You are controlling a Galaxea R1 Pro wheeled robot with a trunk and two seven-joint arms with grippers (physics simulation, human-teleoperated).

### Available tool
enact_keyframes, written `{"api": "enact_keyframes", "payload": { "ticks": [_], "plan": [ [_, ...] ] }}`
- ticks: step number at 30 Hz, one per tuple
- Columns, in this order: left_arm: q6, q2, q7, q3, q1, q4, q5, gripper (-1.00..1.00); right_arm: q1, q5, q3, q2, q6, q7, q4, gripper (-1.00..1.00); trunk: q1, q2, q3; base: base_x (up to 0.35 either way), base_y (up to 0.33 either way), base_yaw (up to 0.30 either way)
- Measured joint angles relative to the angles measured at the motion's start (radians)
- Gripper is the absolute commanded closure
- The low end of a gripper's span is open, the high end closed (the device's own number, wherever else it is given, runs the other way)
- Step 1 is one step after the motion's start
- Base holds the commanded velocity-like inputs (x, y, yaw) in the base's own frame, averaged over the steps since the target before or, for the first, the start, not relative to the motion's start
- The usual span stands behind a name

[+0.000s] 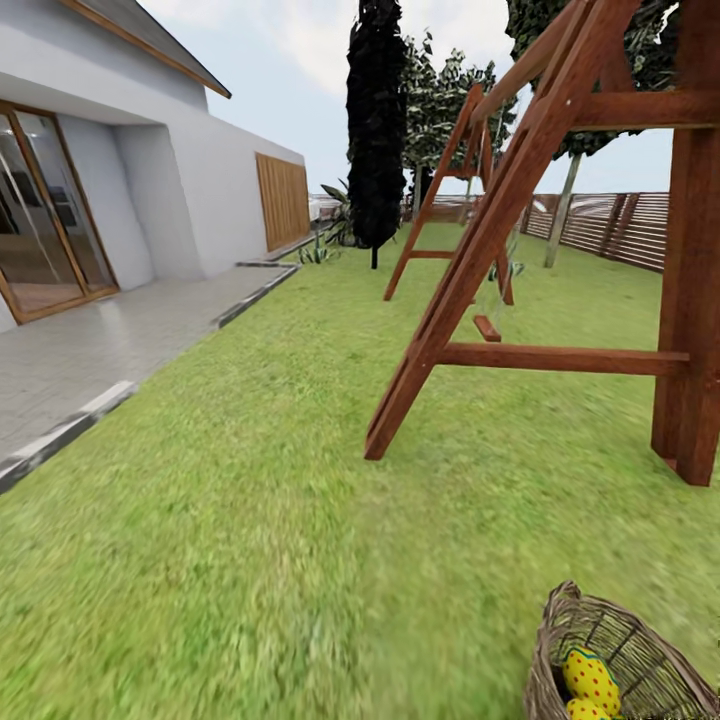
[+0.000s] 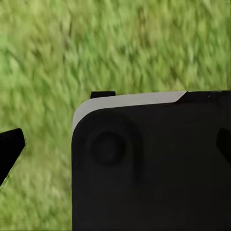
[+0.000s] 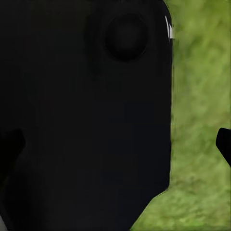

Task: Take the three Easter eggs out of the wicker basket on the lawn in the garden, then place them on the lawn next to a single tree (choose any tree) so that all three eggs are next to the same tree and none are left in the basket.

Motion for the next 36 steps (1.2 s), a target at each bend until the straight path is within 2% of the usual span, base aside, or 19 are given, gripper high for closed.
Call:
{"api": "enact_keyframes", "payload": {
  "ticks": [15, 36],
  "plan": [
    [0.000, 0.000, 0.000, 0.000, 0.000, 0.000, 0.000, -1.00, 0.000, -0.008, -0.001, -0.002, 0.001, 0.000, 0.000, -1.00, 0.000, 0.000, 0.009, 0.149, 0.256, -0.275],
    [0.000, 0.000, 0.000, 0.000, 0.000, 0.000, 0.000, -1.00, 0.000, -0.010, -0.001, -0.013, 0.001, 0.000, 0.000, -1.00, 0.000, 0.000, 0.022, 0.016, 0.029, -0.276]
  ]
}}
